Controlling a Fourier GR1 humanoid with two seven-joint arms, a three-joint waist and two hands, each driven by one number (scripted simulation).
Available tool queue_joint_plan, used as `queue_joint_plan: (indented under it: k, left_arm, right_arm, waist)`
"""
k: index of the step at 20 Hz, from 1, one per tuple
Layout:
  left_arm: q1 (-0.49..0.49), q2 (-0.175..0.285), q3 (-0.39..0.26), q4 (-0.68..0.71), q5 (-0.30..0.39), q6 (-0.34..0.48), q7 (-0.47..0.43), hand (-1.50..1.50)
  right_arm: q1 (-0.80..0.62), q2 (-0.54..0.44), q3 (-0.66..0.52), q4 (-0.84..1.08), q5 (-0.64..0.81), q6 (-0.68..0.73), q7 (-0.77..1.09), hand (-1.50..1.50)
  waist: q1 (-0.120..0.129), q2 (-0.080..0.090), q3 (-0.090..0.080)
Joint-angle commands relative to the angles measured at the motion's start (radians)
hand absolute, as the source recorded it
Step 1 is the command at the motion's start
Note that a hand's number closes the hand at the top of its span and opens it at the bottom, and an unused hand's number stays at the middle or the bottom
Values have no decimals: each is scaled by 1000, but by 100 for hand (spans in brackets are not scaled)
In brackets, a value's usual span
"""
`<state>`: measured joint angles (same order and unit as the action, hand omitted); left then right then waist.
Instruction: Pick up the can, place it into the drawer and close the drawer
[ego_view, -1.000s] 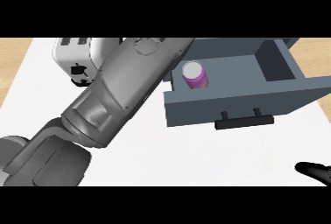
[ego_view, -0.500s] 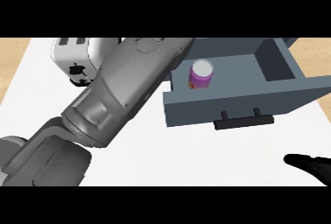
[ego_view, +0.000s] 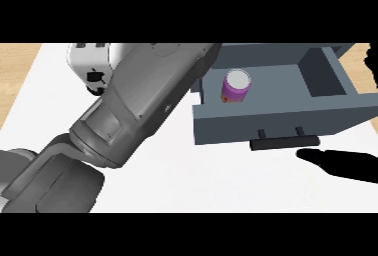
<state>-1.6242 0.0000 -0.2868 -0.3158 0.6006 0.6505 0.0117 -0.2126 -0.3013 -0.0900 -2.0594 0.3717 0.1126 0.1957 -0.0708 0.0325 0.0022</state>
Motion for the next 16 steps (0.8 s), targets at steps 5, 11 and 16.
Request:
queue_joint_plan:
  k: [5,11,16]
  left_arm:
    - [-23,0,1,45,2,14,-32,-150]
    - [-13,0,-6,38,-9,-23,-27,-150]
    - [5,22,13,16,-18,-45,-21,-150]
  right_arm:
    - [-89,-11,147,223,280,-79,-90,-150]
    - [-188,-5,221,469,448,-143,-130,-150]
    - [-254,45,247,687,543,-273,-212,-150]
  waist:
    - [32,-9,0]
    - [58,-15,-1]
    - [77,-22,-1]
